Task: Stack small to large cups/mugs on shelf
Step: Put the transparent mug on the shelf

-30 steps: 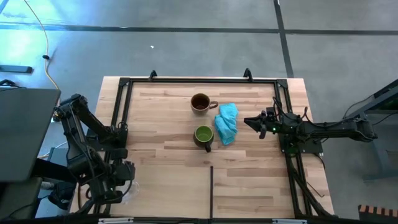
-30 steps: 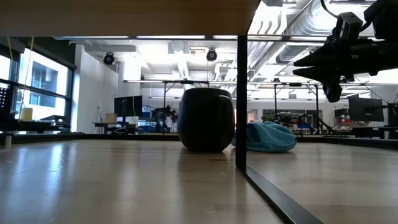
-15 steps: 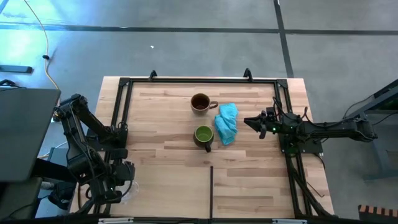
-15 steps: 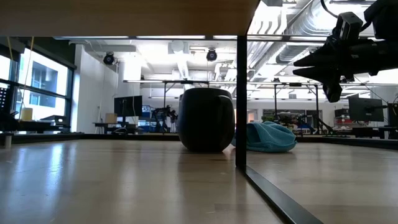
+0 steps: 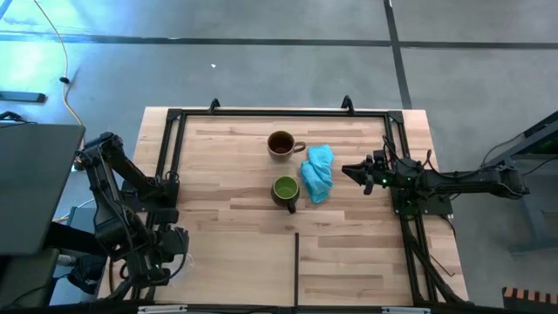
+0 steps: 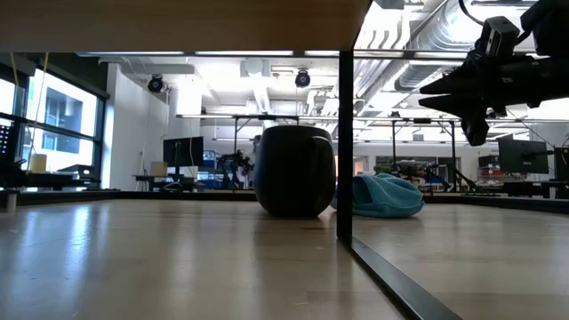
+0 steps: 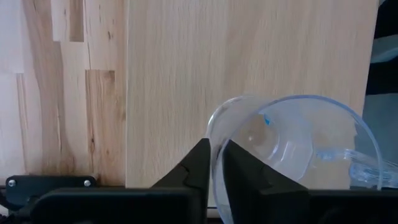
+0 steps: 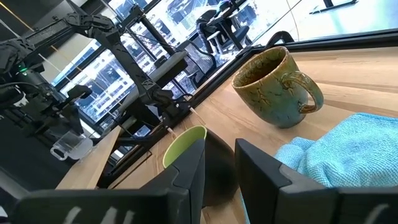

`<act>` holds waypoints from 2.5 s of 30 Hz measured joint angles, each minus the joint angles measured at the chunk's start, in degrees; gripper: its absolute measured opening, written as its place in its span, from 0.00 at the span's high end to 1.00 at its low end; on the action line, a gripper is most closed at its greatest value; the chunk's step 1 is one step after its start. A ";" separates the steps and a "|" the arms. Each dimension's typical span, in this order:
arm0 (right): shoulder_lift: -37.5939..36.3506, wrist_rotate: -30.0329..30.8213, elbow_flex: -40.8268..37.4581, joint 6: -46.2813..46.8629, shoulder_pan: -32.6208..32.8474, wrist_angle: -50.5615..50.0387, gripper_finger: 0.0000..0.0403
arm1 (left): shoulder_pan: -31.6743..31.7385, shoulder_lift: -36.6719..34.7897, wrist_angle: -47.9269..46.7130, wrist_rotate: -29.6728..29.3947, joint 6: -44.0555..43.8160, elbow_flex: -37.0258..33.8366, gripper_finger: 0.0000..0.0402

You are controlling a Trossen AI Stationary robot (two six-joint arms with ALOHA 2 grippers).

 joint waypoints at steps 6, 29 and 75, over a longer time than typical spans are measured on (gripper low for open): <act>-0.01 0.04 -0.02 0.01 -0.02 0.00 0.80 | 0.02 -0.04 0.06 -0.21 -0.03 0.00 0.82; -0.01 0.15 -0.01 0.01 -0.01 0.00 0.80 | 0.11 -0.13 1.79 -0.45 -1.77 0.02 0.80; 0.01 -0.44 0.00 0.49 0.00 0.02 0.80 | 0.17 -0.20 4.76 -4.01 -3.00 0.11 0.75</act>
